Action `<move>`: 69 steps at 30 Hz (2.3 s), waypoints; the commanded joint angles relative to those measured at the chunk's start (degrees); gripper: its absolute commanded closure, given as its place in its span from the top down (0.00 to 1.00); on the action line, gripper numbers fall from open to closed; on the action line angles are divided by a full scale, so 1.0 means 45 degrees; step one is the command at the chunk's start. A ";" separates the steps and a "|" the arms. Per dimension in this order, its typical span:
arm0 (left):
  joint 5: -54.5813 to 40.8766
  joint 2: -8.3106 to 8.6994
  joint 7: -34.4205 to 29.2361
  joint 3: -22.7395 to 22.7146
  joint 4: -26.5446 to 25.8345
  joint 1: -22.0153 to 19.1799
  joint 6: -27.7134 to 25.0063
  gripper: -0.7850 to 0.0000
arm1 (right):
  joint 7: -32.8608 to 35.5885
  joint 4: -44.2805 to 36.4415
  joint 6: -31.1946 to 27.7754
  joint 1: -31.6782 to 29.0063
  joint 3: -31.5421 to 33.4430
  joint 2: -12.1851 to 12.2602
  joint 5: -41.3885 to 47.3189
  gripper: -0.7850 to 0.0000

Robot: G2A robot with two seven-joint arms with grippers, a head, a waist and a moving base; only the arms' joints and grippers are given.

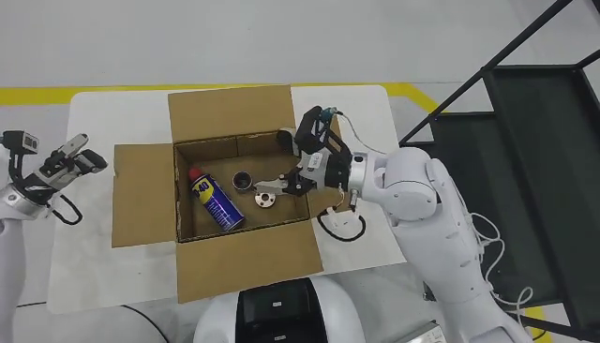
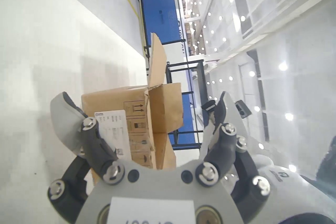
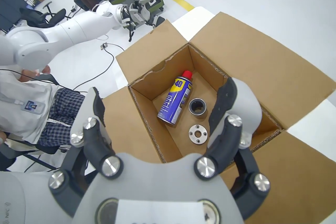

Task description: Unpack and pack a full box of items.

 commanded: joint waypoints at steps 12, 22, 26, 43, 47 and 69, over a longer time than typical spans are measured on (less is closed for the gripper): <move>-0.3229 -0.0192 -0.2078 0.0557 -0.1765 0.0968 0.0728 1.00 | -0.1910 -0.0268 0.0823 -0.3826 0.4477 0.0520 0.1418 1.00; -0.4480 -0.0313 -0.3591 0.1316 -0.3179 0.0344 0.1699 1.00 | -0.1532 0.1451 0.0666 -0.3940 0.3898 0.0617 0.3406 1.00; -0.3920 -0.0498 -0.3250 0.2345 -0.3149 -0.0253 0.1786 1.00 | -0.0876 0.2343 -0.0911 -0.3184 0.2850 0.0622 0.5079 1.00; -0.1230 -0.0783 -0.2410 0.4197 -0.2562 -0.1632 0.1182 1.00 | 0.1560 0.5387 -0.0358 0.1153 -0.2159 0.0354 0.5632 1.00; -0.0593 -0.0720 -0.2524 0.4221 -0.2567 -0.1689 0.1057 1.00 | 0.1474 0.5709 0.0573 0.1773 -0.2776 0.0295 0.4728 1.00; -0.0216 -0.0493 -0.2510 0.4148 -0.3674 -0.1384 0.1121 1.00 | 0.3229 0.3810 0.1014 0.1707 -0.1989 0.0875 0.4821 1.00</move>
